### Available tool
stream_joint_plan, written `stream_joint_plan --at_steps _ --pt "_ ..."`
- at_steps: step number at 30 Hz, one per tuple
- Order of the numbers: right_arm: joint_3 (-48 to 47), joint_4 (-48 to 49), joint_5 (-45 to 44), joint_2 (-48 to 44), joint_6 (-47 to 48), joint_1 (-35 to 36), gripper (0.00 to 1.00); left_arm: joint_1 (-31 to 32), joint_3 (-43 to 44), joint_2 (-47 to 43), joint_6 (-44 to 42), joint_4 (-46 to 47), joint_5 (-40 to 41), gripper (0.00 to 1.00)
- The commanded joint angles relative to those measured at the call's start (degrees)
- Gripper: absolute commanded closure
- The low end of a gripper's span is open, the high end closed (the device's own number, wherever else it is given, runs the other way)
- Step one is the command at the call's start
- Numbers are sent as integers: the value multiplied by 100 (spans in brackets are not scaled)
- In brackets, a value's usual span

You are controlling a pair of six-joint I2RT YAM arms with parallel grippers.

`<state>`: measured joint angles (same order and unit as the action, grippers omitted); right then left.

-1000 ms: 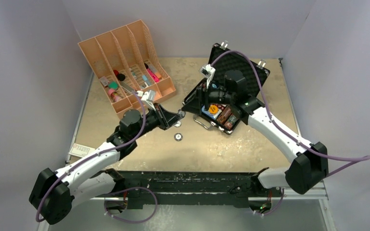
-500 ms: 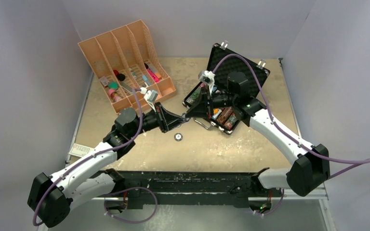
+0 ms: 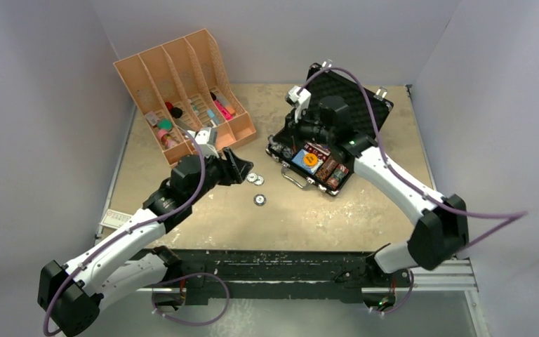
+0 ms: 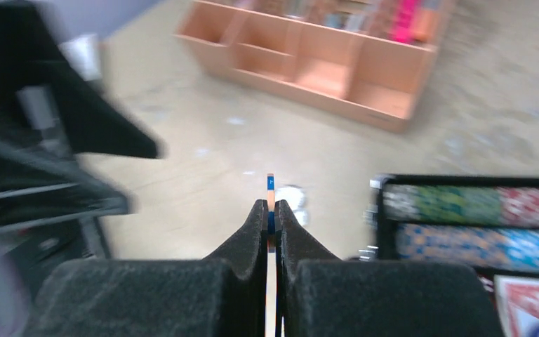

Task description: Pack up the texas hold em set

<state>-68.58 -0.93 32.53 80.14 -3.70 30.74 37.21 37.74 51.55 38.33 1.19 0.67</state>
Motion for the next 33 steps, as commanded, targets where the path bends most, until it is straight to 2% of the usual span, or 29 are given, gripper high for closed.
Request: stream_joint_plan --at_steps 1,7,25,33 --pt "-455 -383 -2298 758 713 2 100 -22 564 -89 -352 -815 1336 41" --pt "-517 -397 -2833 1374 972 5 100 -17 619 -77 -381 -974 1642 41" --pt "-595 -125 -2911 2339 1460 47 97 -23 570 -13 -422 -901 1444 40" --pt "-616 -22 -3100 2533 1378 46 85 -20 536 -34 -415 -864 1485 40"
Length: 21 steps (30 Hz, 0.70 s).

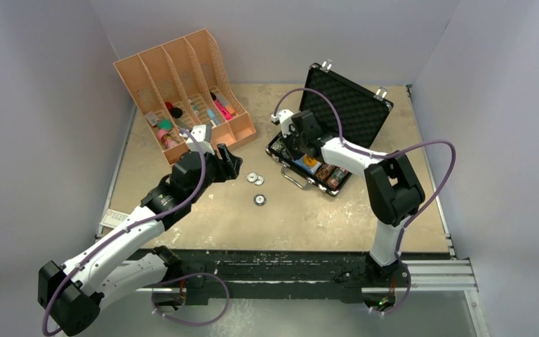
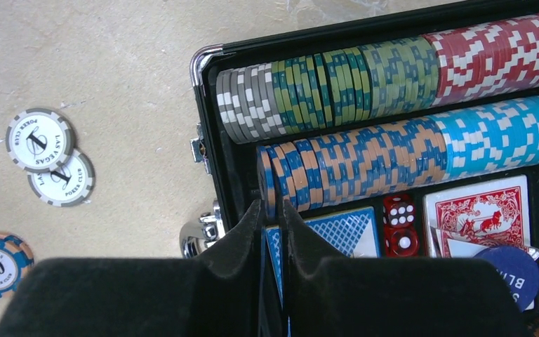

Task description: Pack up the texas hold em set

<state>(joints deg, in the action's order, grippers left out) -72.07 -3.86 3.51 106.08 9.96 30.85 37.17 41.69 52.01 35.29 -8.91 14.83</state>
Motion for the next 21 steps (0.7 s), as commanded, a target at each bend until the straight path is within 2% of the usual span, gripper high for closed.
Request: stream_joint_plan --at_steps 1,4,11,17,21 --pt "-286 271 -244 -54 -12 35 83 -14 144 -66 -110 144 64 40" --pt "-339 217 -318 -31 -105 39 78 -15 146 -58 -112 144 56 40" --pt "-445 -43 -354 -381 -528 36 75 -15 146 -74 -85 114 107 40" --pt "-476 -491 -352 -839 -1324 213 61 -15 179 -155 134 -87 652 39" --pt "-424 -802 -870 -871 -1524 945 50 -17 232 -240 338 -299 1156 35"
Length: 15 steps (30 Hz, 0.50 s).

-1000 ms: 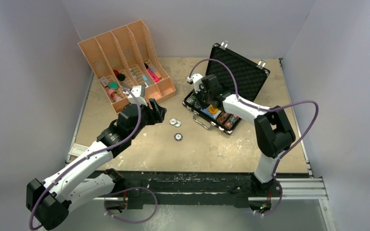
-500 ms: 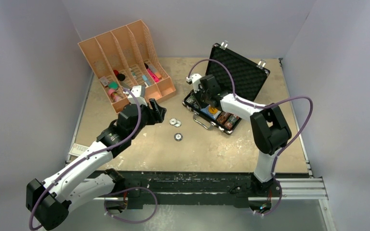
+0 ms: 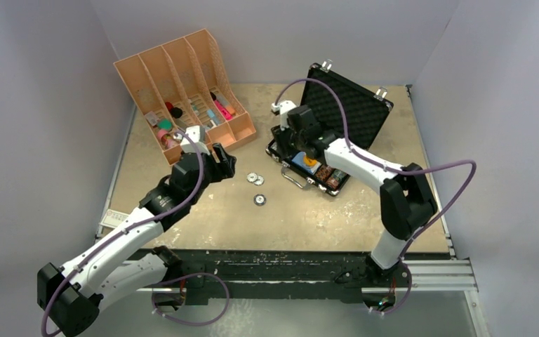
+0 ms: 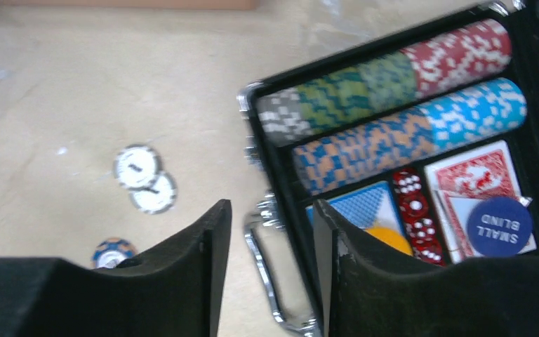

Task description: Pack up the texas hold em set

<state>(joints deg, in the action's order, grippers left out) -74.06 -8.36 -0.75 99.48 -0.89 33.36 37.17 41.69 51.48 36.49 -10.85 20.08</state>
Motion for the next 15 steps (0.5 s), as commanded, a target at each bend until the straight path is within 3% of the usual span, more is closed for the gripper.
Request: stream_joint_plan --at_steps 1,3,9,15 --pt "-221 -430 -507 -167 -455 893 45 -17 234 -224 245 -124 687 34" --pt "-269 -638 -564 -9 -603 1203 39 -17 217 -345 327 -203 939 33" --pt "-367 -945 -436 465 -861 1770 27 -17 403 -905 809 -1010 2797 32" --pt "-680 -1297 -570 1008 -1158 2107 26 -17 356 -1226 889 -1158 3101 31"
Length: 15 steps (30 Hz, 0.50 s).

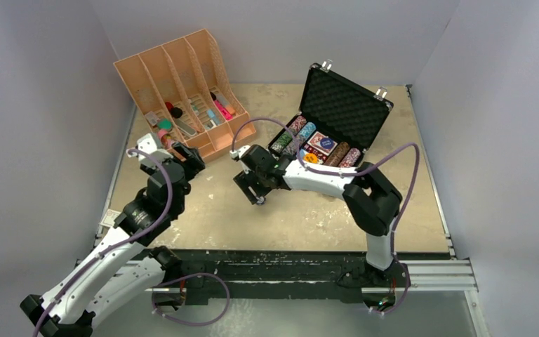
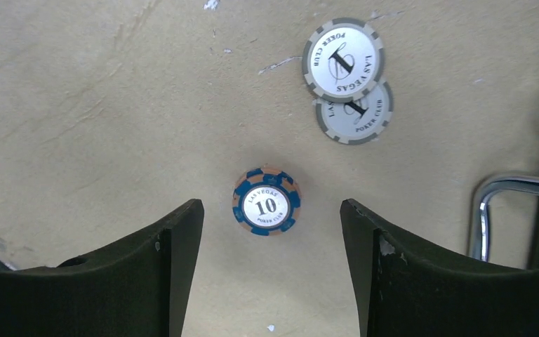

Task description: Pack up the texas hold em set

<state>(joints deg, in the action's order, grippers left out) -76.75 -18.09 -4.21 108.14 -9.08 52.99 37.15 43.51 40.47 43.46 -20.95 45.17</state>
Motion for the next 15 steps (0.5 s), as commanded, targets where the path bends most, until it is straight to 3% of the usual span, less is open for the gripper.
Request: stream_joint_plan --at_steps 1,7,15 --pt "-452 -361 -263 204 -398 168 26 -14 161 -127 211 -168 598 31" --pt "-638 -607 -388 540 -633 194 29 -17 149 -26 268 -247 598 31" --pt "-789 -1003 -581 847 -783 199 42 -19 65 -85 202 -114 494 31"
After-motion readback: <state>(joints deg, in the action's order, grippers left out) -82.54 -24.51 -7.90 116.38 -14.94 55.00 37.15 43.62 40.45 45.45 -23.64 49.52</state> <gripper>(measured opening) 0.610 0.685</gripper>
